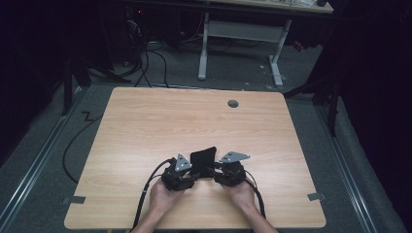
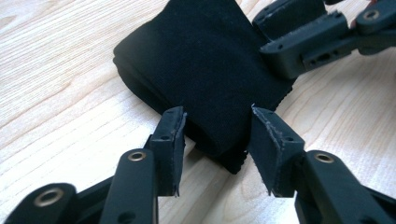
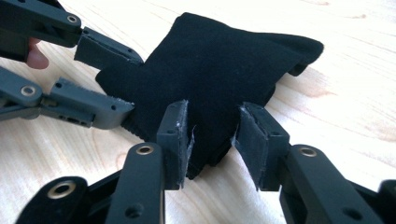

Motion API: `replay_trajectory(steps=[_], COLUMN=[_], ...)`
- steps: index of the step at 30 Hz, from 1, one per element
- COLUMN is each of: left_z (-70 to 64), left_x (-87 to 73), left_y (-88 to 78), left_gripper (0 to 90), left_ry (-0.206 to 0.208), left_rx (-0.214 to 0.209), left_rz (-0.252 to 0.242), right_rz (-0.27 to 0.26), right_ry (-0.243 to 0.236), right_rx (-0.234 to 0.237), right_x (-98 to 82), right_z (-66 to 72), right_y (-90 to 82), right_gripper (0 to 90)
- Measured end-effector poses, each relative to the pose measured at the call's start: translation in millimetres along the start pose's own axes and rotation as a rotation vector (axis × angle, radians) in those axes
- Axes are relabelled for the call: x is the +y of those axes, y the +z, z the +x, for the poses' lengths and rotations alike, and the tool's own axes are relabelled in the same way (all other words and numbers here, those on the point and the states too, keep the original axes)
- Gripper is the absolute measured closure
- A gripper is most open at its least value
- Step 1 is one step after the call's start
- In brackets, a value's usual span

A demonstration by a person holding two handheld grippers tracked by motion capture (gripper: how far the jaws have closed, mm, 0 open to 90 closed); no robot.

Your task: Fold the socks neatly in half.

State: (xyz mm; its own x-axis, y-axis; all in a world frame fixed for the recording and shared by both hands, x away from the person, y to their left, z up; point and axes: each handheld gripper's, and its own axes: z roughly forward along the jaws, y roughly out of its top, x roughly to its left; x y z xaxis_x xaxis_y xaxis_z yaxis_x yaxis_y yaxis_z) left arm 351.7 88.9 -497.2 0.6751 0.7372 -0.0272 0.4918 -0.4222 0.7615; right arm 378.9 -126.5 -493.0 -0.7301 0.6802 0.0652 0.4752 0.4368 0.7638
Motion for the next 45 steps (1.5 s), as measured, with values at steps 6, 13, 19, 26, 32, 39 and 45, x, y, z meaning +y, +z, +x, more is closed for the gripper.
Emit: replay_trajectory(steps=[6,13,19,26,32,39,45], left_z=[3.1,8.1,10.9,15.7,18.3,22.9,27.1], left_x=[-0.1,1.4,8.5,13.2,17.7,18.7,17.8], left_y=[4.2,9.6,14.8,22.0,26.8,33.2,34.2], left_gripper=[60.9,64.4,65.2,65.2,65.0,63.7,63.7], left_ry=[-0.02,-0.034,-0.027,-0.055,-0.058,-0.077,-0.091], left_rx=[-0.013,-0.009,0.002,0.0,0.008,0.014,0.023], left_rz=[-0.006,-0.02,-0.007,-0.015,-0.016,-0.019,-0.028], right_rz=[0.009,0.007,-0.004,-0.02,-0.037,-0.047,-0.031], right_ry=[-0.002,0.011,0.014,0.043,0.067,0.085,0.1], right_rx=[0.0,-0.016,-0.038,-0.047,-0.06,-0.075,-0.088], right_x=[-4.7,-4.8,-3.2,-3.3,-3.4,-3.5,-4.8], right_z=[1.8,-0.9,-4.7,-12.0,-17.4,-23.2,-26.3], right_y=[-2.5,-0.1,2.4,5.5,8.5,11.7,15.9], right_gripper=[58.3,58.8,61.5,62.4,62.8,64.3,65.8])
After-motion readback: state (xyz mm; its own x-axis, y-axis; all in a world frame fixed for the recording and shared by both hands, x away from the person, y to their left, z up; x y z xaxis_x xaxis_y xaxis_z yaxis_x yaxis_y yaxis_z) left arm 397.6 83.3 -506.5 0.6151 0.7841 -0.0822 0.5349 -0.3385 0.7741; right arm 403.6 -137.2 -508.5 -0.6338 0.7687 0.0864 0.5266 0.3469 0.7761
